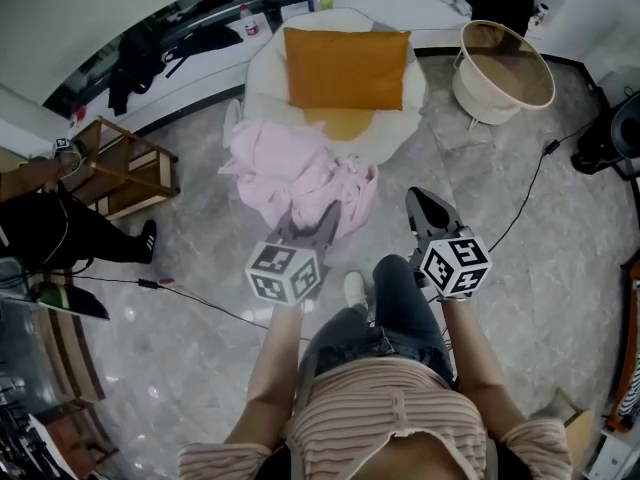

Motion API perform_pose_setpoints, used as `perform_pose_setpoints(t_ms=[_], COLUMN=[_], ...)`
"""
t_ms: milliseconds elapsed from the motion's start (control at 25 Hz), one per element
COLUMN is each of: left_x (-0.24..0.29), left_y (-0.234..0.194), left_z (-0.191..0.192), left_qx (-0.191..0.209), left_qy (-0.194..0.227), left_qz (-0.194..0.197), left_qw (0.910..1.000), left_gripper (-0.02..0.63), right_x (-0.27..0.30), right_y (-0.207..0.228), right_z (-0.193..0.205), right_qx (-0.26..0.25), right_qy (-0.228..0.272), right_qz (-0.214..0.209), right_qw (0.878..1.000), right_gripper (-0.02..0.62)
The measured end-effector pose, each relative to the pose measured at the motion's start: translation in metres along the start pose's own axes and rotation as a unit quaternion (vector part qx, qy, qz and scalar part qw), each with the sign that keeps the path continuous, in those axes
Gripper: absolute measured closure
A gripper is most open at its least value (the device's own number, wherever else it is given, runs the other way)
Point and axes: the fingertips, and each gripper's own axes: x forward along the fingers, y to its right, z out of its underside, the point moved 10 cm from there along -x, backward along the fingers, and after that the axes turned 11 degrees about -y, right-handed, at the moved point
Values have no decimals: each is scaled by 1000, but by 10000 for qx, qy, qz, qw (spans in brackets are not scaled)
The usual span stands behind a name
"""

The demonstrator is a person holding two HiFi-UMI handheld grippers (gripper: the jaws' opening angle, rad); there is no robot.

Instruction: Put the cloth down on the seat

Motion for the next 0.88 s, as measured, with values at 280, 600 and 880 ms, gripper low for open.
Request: perform_pose_setpoints(t_ms=[280,600,880], left_x=[24,77,147], left_y=[-11,-28,-52], left_z=[-17,-41,-68], left_qx=[-37,31,-87], left_qy=[-27,-171,-356], left_qz=[15,-4,-148], left_qw=[10000,9998,9992], left_gripper=[506,506,506], right_x=[15,57,104], right_y=[25,60,125], right_z=[-10,-25,-47], right_qx=[213,194,311], right_qy=[-16,-111,-243], right_qz=[69,-14,-8], right_qw=[9997,9997,9992], right_gripper=[588,587,586])
